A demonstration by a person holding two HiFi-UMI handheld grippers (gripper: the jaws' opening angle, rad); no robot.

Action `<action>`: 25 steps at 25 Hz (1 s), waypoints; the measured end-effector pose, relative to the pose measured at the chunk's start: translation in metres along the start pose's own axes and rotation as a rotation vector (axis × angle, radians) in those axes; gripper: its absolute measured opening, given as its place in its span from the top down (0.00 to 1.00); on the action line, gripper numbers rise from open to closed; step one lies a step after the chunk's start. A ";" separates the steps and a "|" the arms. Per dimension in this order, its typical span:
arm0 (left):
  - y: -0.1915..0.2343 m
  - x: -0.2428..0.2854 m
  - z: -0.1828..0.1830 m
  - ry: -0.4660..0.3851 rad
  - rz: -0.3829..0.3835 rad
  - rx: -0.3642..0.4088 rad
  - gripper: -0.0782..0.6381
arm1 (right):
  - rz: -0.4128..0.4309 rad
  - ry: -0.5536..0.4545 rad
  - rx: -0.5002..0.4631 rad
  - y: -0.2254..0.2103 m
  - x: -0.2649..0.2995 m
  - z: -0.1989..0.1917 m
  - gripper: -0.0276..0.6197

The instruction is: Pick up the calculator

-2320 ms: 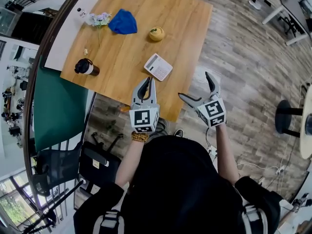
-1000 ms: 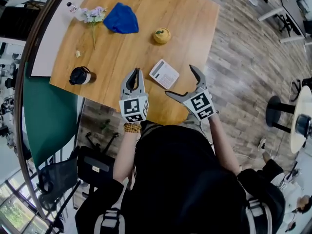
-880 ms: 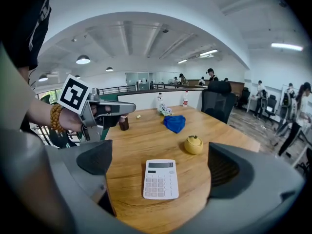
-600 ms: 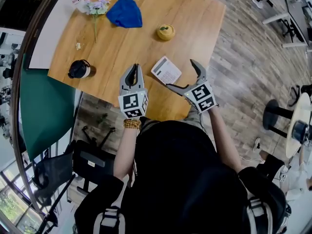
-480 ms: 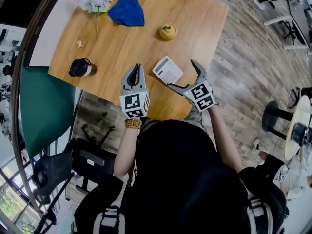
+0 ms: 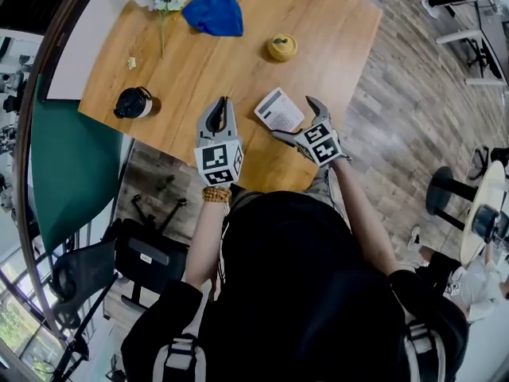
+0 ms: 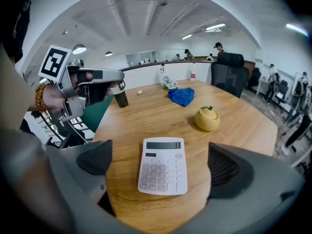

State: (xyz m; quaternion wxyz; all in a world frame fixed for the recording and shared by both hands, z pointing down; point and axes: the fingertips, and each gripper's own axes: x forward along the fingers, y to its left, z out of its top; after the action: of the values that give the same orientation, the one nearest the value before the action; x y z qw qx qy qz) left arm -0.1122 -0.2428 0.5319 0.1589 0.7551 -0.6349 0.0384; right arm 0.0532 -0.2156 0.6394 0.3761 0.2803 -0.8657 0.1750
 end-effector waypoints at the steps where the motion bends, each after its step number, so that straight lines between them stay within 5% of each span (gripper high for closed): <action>1: 0.001 0.000 0.000 0.000 0.001 0.000 0.83 | 0.000 0.013 -0.006 -0.001 0.007 -0.004 0.02; 25: 0.000 -0.013 -0.012 0.027 -0.006 0.013 0.83 | 0.009 0.324 0.019 -0.016 0.078 -0.093 0.02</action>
State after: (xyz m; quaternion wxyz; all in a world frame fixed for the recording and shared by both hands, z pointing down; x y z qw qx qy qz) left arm -0.1131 -0.2270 0.5395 0.1624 0.7575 -0.6302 0.0523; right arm 0.0701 -0.2080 0.7602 0.5073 0.2480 -0.7933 0.2276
